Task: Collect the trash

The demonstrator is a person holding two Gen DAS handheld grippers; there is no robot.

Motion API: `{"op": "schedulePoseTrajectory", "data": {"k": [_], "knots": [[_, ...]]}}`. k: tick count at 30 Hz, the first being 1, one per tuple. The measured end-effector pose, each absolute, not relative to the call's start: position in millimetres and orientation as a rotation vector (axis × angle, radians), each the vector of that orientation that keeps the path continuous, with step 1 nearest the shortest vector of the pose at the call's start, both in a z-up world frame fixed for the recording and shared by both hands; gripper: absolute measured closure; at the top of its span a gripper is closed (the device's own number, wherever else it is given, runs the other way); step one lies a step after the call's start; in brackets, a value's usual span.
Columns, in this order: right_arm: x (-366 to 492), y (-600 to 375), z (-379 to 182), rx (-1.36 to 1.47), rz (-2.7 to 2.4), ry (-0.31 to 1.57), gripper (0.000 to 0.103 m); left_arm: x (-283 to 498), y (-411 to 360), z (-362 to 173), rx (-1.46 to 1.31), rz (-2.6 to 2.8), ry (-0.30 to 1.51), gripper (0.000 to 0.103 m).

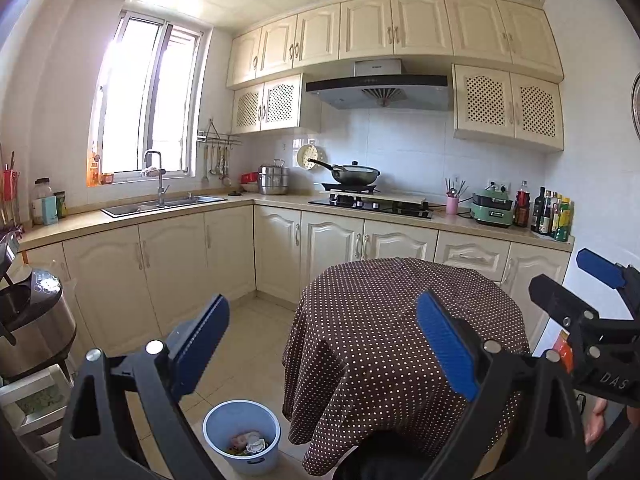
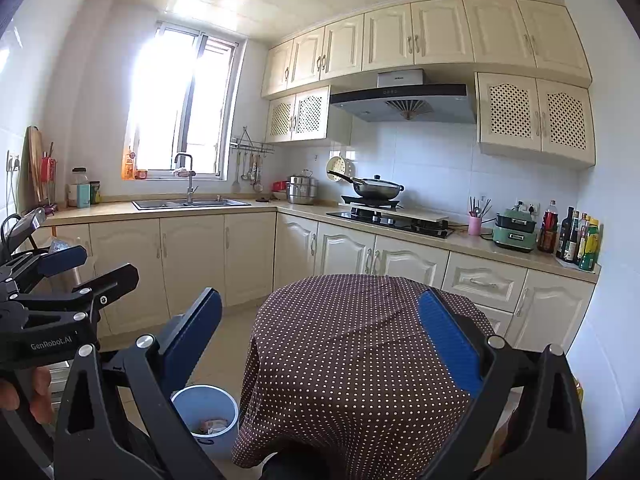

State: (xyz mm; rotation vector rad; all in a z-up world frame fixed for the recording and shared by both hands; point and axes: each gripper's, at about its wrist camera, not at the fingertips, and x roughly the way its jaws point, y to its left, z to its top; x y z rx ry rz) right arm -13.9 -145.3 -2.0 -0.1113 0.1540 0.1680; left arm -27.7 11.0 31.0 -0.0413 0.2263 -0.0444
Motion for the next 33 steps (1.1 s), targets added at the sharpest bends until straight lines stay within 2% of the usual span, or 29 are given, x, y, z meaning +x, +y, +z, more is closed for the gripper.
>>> {"op": "schedulePoseTrajectory", "data": {"k": [33], "knots": [[-14.1, -132.4, -1.8, -0.118, 0.182, 0.167, 0.008, -24.5, 11.5, 27.8, -0.036, -0.048, 0.229, 0.010]]}}
